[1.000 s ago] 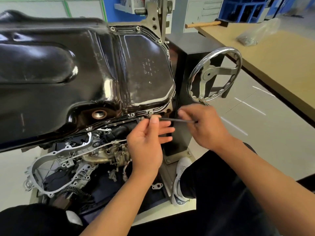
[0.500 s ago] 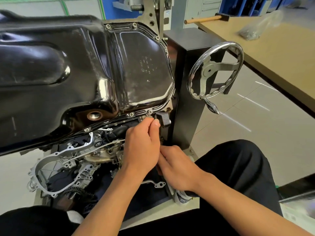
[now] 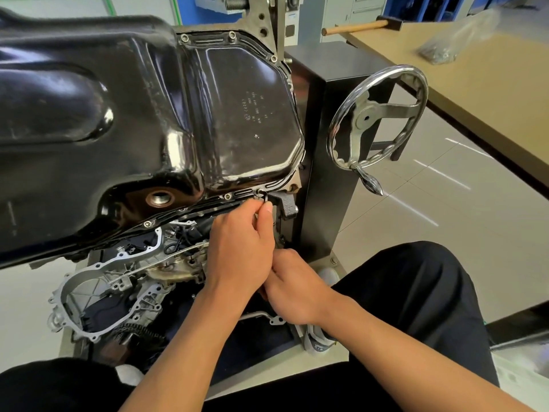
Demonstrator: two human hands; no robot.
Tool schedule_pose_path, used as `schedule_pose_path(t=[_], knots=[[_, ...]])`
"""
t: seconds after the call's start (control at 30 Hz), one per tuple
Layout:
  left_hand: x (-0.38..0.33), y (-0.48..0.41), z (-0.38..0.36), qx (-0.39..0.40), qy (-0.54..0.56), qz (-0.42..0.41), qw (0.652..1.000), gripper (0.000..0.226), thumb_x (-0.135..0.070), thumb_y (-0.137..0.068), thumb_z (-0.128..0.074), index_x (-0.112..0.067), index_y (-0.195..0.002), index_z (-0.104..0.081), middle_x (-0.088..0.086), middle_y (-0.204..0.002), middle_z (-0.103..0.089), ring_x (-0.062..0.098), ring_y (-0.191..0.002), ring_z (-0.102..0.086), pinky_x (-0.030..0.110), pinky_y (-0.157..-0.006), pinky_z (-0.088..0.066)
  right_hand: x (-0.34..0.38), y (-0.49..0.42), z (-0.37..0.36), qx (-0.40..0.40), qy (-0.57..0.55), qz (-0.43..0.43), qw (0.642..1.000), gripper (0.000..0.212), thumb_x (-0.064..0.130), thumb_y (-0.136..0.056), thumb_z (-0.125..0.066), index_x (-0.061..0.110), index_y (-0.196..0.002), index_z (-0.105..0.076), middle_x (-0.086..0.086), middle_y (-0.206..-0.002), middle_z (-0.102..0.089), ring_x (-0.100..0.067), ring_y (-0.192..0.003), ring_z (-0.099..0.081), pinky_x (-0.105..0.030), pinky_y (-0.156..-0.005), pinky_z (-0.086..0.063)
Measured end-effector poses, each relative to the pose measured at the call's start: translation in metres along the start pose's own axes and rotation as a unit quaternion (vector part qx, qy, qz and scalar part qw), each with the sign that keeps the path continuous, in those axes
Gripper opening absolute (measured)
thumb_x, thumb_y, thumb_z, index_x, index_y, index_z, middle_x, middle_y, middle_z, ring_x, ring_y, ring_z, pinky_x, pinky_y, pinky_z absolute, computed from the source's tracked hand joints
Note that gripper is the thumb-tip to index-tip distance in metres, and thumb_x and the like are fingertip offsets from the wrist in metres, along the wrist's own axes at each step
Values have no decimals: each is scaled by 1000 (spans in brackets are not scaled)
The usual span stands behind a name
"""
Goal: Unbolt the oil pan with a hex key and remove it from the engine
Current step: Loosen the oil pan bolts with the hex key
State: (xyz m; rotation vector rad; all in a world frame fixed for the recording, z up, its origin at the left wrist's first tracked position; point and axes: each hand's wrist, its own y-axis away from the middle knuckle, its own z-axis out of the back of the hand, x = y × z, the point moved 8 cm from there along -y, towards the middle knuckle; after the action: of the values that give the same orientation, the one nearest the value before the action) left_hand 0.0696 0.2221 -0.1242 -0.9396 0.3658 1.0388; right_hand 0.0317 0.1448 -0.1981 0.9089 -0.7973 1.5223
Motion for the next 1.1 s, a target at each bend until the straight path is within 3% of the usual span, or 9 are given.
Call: schedule_pose_path(t=[0.13,0.23,0.47,0.6,0.7,0.8,0.87,0.97,1.1], knots=[[3,-1,0,1,0,7,1000,43,-29,-101,-48,-24,-59,-39,-8,-45,-37,13,-50,-43,27,-47,-32,6,0,-3,-21,24,24,999,34,11,-90,-40,22,-57,-37,0,-51,-42,-20,-48,-35,-44,-49,-36],[6,-1,-2,1,10,24,1000,42,-29,-102,-47,-22,-61,-43,-7,-47,-39,14,-50,-44,25,-44,-31,1,4,4,-28,56,21,998,36,15,-100,-41,21,-65,-44,6,-53,-43,-15,-48,-37,-41,-52,-38],[4,-3,-15,1,51,54,997,44,-27,-102,-47,-16,-60,-44,-6,-46,-39,13,-45,-39,33,-47,-36,-6,7,28,-23,131,30,991,43,32,-108,-37,17,-70,-49,-6,-61,-56,-20,-54,-49,-43,-60,-46],[7,-2,-22,20,88,79,993,40,-28,-103,-44,-14,-68,-55,-1,-51,-53,16,-50,-53,41,-56,-48,-6,4,37,7,171,60,983,44,40,-106,-34,21,-68,-46,-2,-58,-52,-17,-50,-46,-36,-56,-42],[9,0,-23,34,110,98,988,37,-30,-104,-42,-18,-75,-61,0,-54,-60,16,-56,-61,40,-62,-52,2,1,40,64,252,97,961,47,50,-101,-25,21,-68,-43,2,-57,-47,-17,-50,-45,-29,-55,-37],[6,1,-33,57,170,135,975,35,-29,-105,-40,-20,-79,-62,-3,-61,-68,11,-54,-64,35,-56,-52,-6,-2,65,83,348,82,930,44,51,-103,-24,23,-73,-41,4,-62,-46,-26,-61,-54,-35,-60,-41],[4,3,-43,64,260,200,942,33,-28,-107,-39,-18,-86,-62,-3,-72,-74,14,-58,-68,28,-46,-50,-9,-7,101,41,405,53,912,36,49,-102,-27,27,-74,-35,5,-63,-39,-35,-71,-59,-38,-61,-40],[-2,5,-52,41,405,276,871,32,-28,-107,-40,-9,-97,-63,2,-88,-77,16,-69,-73,22,-45,-50,17,-14,141,-51,470,116,874,40,53,-96,-24,22,-80,-42,3,-69,-48,-35,-75,-60,-33,-54,-32],[-11,9,-58,-6,607,357,710,27,-26,-104,-49,-4,-107,-64,7,-97,-77,18,-84,-75,20,-52,-53,49,-26,165,-149,455,171,861,25,27,-100,-52,13,-111,-70,-6,-99,-70,-35,-95,-64,-40,-67,-51]])
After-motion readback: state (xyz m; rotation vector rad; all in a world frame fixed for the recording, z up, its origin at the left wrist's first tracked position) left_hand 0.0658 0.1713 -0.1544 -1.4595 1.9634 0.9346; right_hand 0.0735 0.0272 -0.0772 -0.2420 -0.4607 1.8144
